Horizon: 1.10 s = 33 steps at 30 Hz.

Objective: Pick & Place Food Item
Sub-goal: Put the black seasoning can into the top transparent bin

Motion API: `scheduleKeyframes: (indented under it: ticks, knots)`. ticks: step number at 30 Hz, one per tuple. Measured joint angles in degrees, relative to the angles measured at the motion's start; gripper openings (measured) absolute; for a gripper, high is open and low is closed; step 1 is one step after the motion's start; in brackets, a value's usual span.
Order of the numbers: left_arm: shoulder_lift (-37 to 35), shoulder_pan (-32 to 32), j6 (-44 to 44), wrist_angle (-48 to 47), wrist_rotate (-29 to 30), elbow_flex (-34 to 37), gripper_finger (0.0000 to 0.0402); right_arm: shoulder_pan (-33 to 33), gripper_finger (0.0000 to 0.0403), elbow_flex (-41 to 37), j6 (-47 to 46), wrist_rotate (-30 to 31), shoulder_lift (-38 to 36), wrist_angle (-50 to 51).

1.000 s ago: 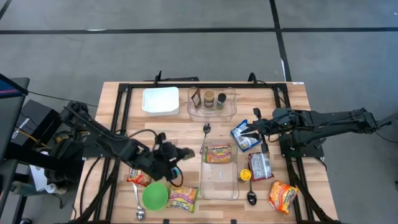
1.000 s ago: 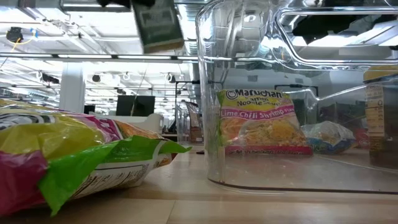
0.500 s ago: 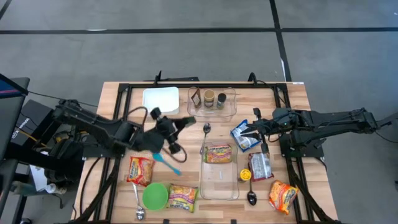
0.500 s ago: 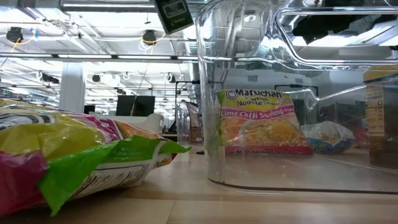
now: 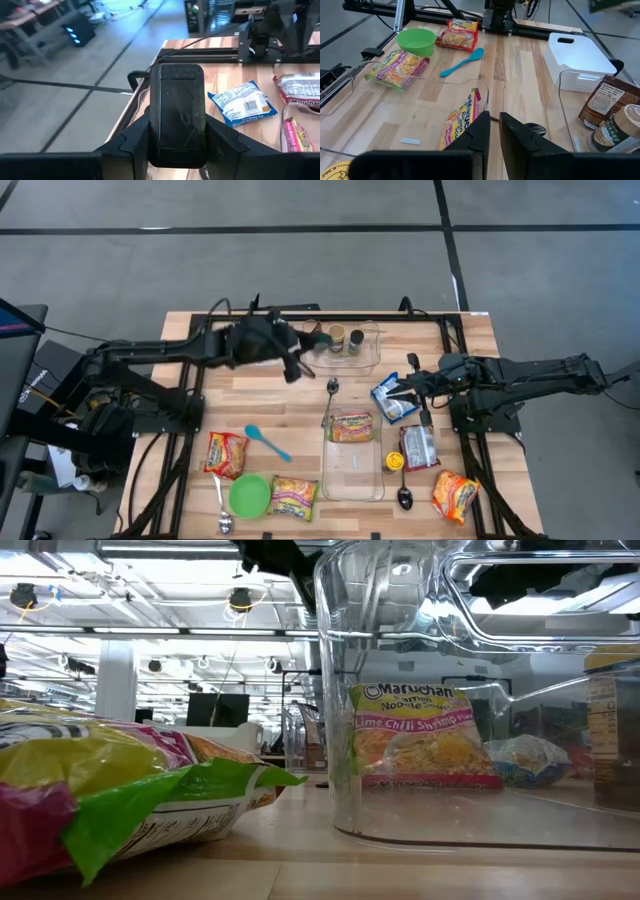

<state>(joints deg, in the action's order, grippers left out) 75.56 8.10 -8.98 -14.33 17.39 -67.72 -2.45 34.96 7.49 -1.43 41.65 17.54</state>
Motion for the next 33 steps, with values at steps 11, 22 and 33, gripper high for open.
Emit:
scheduleKeyframes:
  ticks: [11, 22, 33]
  knots:
    - [6.77, 9.16, -6.46, 3.17, -14.27, -0.04, 0.014, 0.25, 0.0035, -0.02, 0.0, 0.09, 0.02, 0.05]
    - [18.5, 9.4, -8.8, 5.55, -14.53, 0.02, 0.014, 0.37, 0.0035, -0.02, -0.01, 0.2, 0.02, 0.49]
    - [23.71, 12.92, -10.62, 6.44, -14.88, 0.02, 0.014, 0.37, 0.0035, -0.02, -0.02, 0.17, 0.02, 0.5]
